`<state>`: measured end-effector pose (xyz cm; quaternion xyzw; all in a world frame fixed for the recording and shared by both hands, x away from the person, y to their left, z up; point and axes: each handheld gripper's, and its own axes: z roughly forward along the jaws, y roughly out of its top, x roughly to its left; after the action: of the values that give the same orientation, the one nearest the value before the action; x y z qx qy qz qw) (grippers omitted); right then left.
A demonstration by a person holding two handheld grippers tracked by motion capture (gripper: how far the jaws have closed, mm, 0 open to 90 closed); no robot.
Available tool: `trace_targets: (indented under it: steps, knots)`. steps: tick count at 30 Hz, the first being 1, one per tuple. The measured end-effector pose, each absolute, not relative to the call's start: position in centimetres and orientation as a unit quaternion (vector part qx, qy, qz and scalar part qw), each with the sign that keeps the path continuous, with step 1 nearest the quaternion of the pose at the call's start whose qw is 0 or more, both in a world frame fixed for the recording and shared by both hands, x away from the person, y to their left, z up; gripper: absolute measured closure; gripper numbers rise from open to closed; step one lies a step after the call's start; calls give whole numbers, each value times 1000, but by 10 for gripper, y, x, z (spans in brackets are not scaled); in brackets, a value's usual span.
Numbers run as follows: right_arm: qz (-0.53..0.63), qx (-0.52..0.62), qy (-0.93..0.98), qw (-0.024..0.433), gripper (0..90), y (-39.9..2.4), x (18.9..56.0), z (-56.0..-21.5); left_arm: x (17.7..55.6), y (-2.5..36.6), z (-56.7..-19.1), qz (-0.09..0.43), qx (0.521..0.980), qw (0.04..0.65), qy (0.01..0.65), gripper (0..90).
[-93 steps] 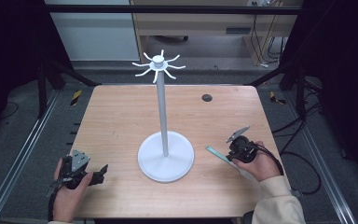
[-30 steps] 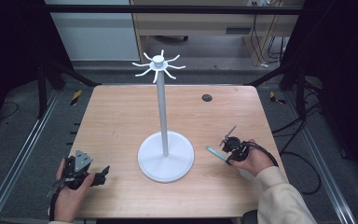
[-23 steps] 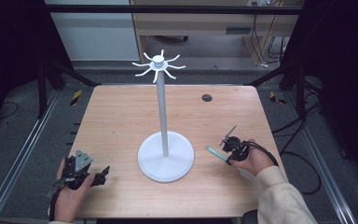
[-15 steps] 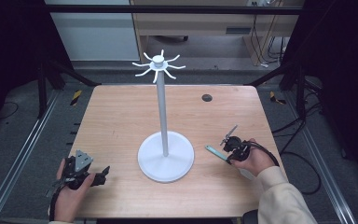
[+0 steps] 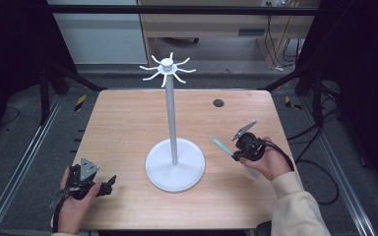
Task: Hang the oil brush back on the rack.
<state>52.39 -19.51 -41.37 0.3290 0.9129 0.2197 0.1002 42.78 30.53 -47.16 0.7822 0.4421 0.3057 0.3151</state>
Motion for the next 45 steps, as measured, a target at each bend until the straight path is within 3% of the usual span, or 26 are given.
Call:
trace_targets:
  steps: [12,45]
  knots:
    - [310,356,869,147,822,-186,541,-387,427,308,-470,308,776,322,446,29]
    - [424,360,800,225,822,-189,517,-372,428,307,-470,311,775,328,442,28]
